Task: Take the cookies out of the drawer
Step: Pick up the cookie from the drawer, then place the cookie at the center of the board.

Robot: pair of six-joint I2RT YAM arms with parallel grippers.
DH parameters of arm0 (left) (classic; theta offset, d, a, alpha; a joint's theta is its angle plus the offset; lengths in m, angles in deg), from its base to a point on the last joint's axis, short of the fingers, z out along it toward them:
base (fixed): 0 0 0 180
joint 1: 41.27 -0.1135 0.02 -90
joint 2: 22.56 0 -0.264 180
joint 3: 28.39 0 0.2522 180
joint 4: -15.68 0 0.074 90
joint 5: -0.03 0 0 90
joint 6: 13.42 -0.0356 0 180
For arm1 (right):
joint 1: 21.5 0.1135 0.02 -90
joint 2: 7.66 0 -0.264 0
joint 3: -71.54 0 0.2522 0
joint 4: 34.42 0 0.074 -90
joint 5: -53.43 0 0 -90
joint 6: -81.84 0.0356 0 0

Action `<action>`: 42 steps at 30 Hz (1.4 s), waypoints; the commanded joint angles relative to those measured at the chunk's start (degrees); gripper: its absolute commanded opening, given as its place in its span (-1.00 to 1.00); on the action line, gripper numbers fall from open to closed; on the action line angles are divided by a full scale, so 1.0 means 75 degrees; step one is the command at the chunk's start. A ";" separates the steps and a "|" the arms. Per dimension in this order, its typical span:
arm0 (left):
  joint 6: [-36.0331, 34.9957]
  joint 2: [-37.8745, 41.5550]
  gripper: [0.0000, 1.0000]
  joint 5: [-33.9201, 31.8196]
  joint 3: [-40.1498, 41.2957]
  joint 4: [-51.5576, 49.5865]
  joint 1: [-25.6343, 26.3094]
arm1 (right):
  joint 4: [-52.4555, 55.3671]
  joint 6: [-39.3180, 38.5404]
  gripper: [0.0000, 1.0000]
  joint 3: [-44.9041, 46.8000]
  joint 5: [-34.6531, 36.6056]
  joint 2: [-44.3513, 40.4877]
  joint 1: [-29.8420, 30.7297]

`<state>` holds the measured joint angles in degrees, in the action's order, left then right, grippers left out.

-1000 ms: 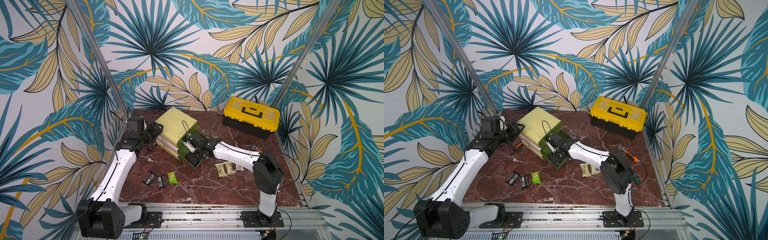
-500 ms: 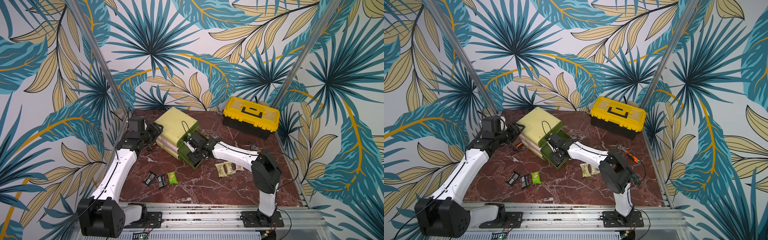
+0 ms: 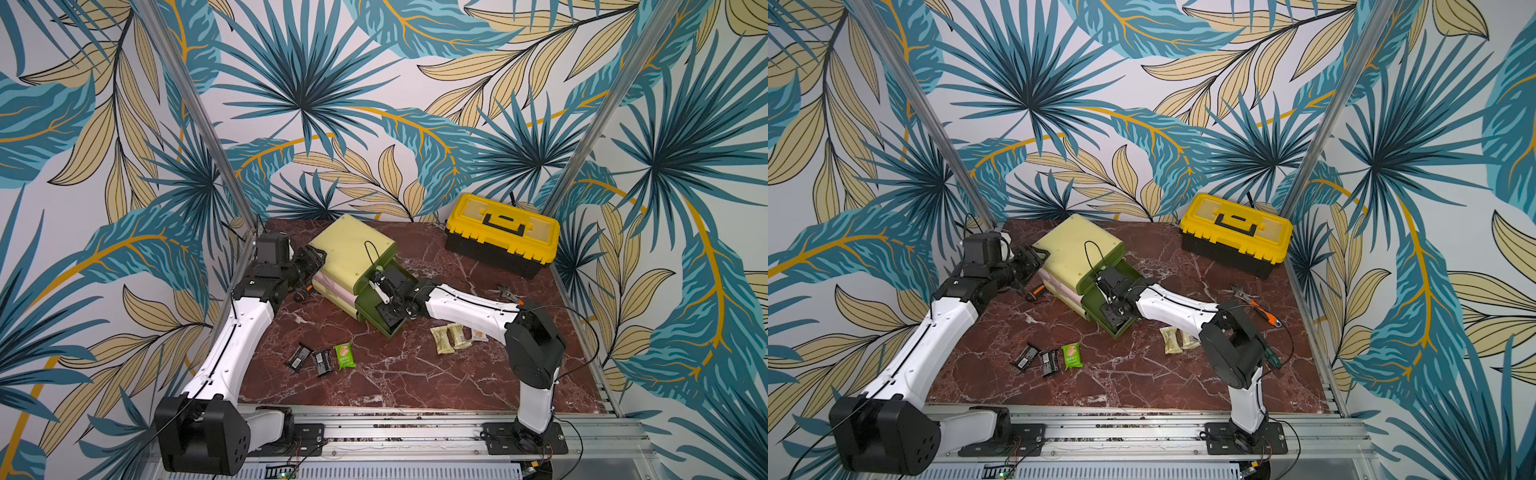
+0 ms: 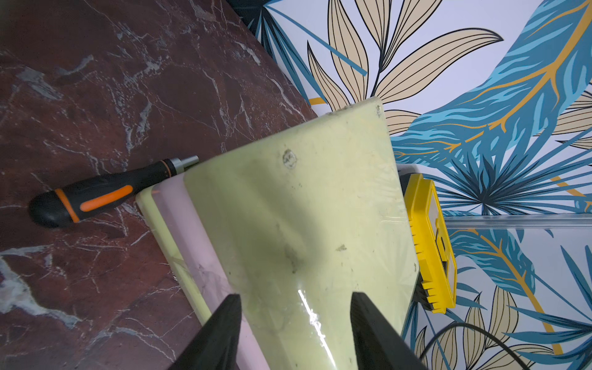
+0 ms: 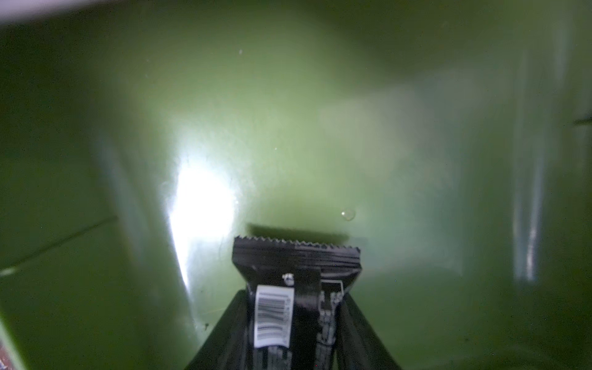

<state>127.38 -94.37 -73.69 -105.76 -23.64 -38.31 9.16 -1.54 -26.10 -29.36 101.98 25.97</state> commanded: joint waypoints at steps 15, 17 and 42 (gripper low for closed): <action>-0.0072 0.0071 0.17 -0.0113 0.0062 0.0059 0.0018 | -0.1446 0.0057 -0.21 0.1073 0.0796 -0.1918 -0.0002; -0.0077 0.0082 0.17 -0.0119 0.0068 0.0068 0.0021 | -0.1251 0.0011 -0.21 0.1045 0.0908 -0.2062 -0.0012; -0.0139 0.0071 0.17 -0.0107 -0.0038 -0.0047 0.0016 | 0.1414 0.0043 -0.25 0.1477 -0.0210 -0.1619 -0.3821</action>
<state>127.34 -94.37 -74.31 -105.76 -23.66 -38.31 17.38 -1.04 -15.74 -29.17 87.10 -1.22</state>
